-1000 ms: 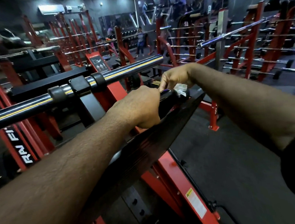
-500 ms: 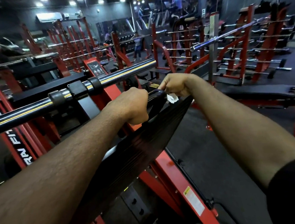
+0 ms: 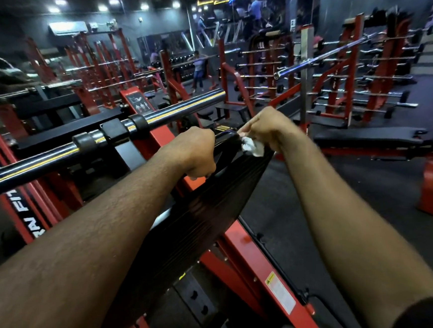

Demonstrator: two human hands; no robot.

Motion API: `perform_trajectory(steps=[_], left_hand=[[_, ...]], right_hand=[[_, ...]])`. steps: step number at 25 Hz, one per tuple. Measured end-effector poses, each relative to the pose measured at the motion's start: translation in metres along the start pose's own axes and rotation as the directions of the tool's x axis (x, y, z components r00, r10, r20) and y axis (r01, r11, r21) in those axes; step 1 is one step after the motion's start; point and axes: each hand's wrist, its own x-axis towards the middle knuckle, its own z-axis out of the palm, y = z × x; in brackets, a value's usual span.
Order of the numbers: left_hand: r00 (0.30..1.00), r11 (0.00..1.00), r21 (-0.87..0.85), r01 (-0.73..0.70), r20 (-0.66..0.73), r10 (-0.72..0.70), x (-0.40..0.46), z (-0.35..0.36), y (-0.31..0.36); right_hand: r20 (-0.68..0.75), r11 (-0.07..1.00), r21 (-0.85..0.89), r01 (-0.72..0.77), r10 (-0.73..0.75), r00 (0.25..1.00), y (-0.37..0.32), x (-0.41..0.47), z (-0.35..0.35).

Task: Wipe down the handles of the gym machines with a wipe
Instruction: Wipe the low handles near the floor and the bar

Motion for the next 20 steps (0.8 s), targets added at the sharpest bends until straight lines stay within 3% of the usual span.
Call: perform_trajectory(steps=[3, 6, 8, 9, 10, 11, 12, 13, 16, 18, 20], left_hand=[[1.000, 1.000, -0.018, -0.009, 0.014, 0.009, -0.003, -0.003, 0.001], [1.000, 0.990, -0.141, -0.022, -0.005, 0.021, -0.004, -0.005, 0.002], [0.998, 0.962, -0.265, -0.062, -0.017, 0.060, -0.001, -0.005, 0.001], [0.996, 0.946, -0.314, -0.084, -0.020, 0.082, 0.000, -0.005, 0.000], [0.995, 0.935, -0.340, -0.103, -0.022, 0.102, 0.002, -0.005, -0.002], [0.993, 0.931, -0.344, -0.120, -0.025, 0.118, 0.004, -0.005, -0.004], [0.991, 0.930, -0.344, -0.130, -0.028, 0.128, 0.005, -0.005, -0.006], [0.990, 0.928, -0.347, -0.139, -0.034, 0.135, 0.007, -0.004, -0.008], [0.985, 0.915, -0.366, -0.172, -0.058, 0.162, 0.009, -0.004, -0.011], [0.978, 0.912, -0.353, -0.209, -0.087, 0.191, 0.010, -0.003, -0.013], [0.972, 0.914, -0.331, -0.235, -0.109, 0.211, 0.011, -0.002, -0.014]], right_hand=[[-0.268, 0.965, 0.263, -0.026, 0.099, 0.958, 0.015, -0.024, 0.040], [-0.434, 0.976, 0.169, -0.138, 0.199, 0.879, 0.010, -0.038, 0.058], [-0.478, 0.946, 0.277, -0.168, 0.288, 0.830, -0.001, -0.054, 0.066], [-0.459, 0.871, 0.479, -0.107, 0.352, 0.816, -0.005, -0.063, 0.072], [-0.366, 0.679, 0.733, -0.023, 0.423, 0.829, -0.010, -0.073, 0.080], [-0.223, 0.401, 0.916, 0.018, 0.472, 0.853, -0.014, -0.080, 0.086], [-0.096, 0.157, 0.987, 0.018, 0.503, 0.859, -0.015, -0.083, 0.092], [-0.004, -0.007, 1.000, 0.009, 0.547, 0.837, -0.015, -0.078, 0.094], [0.130, -0.147, 0.988, -0.051, 0.601, 0.789, -0.021, -0.065, 0.092], [0.154, -0.220, 0.975, -0.042, 0.524, 0.837, -0.031, -0.078, 0.100], [0.144, -0.174, 0.982, -0.078, 0.405, 0.903, -0.033, -0.104, 0.119]])
